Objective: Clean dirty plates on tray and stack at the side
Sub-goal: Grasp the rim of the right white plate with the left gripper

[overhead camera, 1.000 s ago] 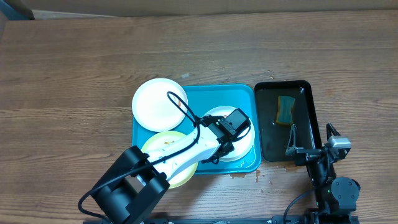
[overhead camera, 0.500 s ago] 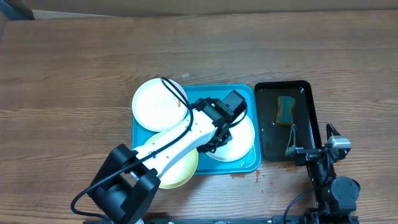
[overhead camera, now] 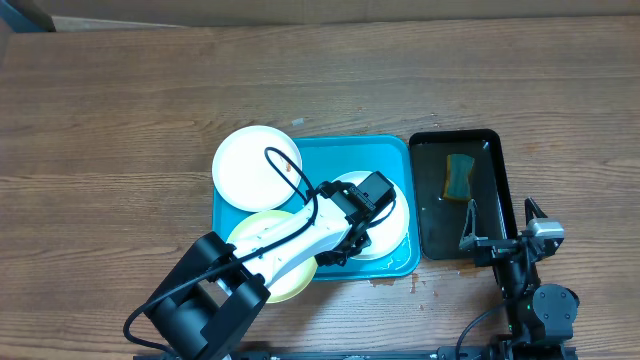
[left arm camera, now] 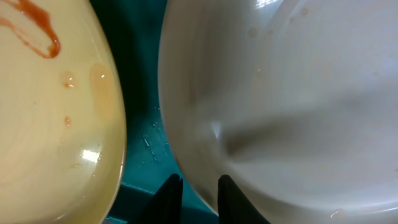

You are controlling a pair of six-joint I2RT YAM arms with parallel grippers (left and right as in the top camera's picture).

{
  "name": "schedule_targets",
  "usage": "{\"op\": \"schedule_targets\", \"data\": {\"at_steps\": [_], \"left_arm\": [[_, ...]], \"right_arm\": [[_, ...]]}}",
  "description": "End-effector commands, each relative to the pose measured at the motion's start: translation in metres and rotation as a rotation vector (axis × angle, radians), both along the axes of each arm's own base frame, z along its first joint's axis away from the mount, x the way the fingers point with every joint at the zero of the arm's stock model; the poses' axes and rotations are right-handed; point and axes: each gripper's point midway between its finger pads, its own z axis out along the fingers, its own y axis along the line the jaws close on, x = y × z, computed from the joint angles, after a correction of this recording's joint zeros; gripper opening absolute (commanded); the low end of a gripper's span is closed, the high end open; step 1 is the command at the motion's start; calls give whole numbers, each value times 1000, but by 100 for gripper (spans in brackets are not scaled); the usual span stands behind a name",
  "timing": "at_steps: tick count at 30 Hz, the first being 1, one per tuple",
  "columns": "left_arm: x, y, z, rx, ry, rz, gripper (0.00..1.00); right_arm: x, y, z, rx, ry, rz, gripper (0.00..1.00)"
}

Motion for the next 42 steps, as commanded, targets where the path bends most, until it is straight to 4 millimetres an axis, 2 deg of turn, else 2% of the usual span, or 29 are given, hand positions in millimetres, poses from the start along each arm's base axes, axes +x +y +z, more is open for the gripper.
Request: {"op": "schedule_targets", "data": {"at_steps": [1, 6, 14, 28, 37, 42], "left_arm": [[3, 5, -2, 24, -25, 20, 21], [6, 7, -4, 42, -40, 19, 16], [15, 12, -3, 71, -85, 18, 19], [15, 11, -3, 67, -84, -9, 19], [13, 13, -6, 71, -79, -11, 17], [20, 18, -5, 92, -105, -10, 13]], "right_arm": [[0, -1, -2, -6, -3, -3, 100], [0, -1, -2, -6, -3, -3, 100], [0, -1, -2, -6, -3, -3, 100], [0, -1, -2, -6, -3, -3, 100], [0, -1, -2, -6, -3, -3, 100], [0, -1, -2, -6, -3, -3, 100]]}}
